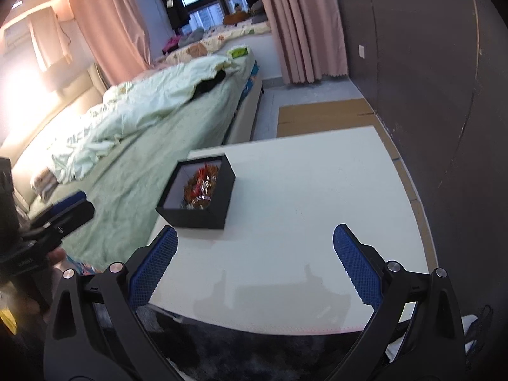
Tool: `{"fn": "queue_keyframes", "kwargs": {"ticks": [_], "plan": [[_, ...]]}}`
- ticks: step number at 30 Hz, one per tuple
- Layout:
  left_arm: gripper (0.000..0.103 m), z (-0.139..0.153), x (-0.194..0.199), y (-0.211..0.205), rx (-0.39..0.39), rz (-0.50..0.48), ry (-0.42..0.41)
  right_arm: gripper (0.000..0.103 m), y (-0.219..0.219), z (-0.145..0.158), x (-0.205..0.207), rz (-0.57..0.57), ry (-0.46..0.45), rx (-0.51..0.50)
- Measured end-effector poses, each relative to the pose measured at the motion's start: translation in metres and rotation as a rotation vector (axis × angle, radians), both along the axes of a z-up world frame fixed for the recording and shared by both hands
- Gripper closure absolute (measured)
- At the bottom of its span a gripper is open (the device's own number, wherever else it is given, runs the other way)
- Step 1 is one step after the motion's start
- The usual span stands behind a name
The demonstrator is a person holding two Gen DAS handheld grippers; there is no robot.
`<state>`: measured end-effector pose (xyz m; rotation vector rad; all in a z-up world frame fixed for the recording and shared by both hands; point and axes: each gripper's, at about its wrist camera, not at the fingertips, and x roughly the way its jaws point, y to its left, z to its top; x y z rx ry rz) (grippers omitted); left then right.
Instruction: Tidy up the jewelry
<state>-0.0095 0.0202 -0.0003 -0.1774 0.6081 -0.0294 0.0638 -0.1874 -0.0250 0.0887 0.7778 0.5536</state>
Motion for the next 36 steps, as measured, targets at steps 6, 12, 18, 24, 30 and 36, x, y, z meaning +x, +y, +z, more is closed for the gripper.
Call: {"fn": "queue_keyframes", "kwargs": {"ticks": [6,12,18,24,30,36], "plan": [[0.008,0.0033,0.0016,0.0009,0.016,0.017,-0.019,0.005,0.0011,0.0014,0.0052,-0.014,0.004,0.011],[0.008,0.0004,0.0020,0.0005,0.026,0.015,-0.009,0.005,0.0021,0.0010,0.0047,-0.011,-0.002,0.000],[0.008,0.0020,-0.0011,0.0039,0.032,0.029,-0.028,0.005,-0.0001,0.0016,0.0058,-0.022,-0.005,-0.001],[0.008,0.0011,-0.0010,0.0050,0.027,0.030,-0.021,0.005,0.0006,0.0001,0.0059,-0.023,-0.002,-0.005],[0.008,0.0015,-0.0017,0.0051,0.023,0.027,-0.017,0.005,0.0024,-0.0008,0.0039,-0.017,-0.006,-0.005],[0.008,-0.0001,-0.0009,0.0070,0.023,0.033,-0.007,0.005,0.0027,-0.0012,0.0033,-0.022,-0.009,-0.006]]}}
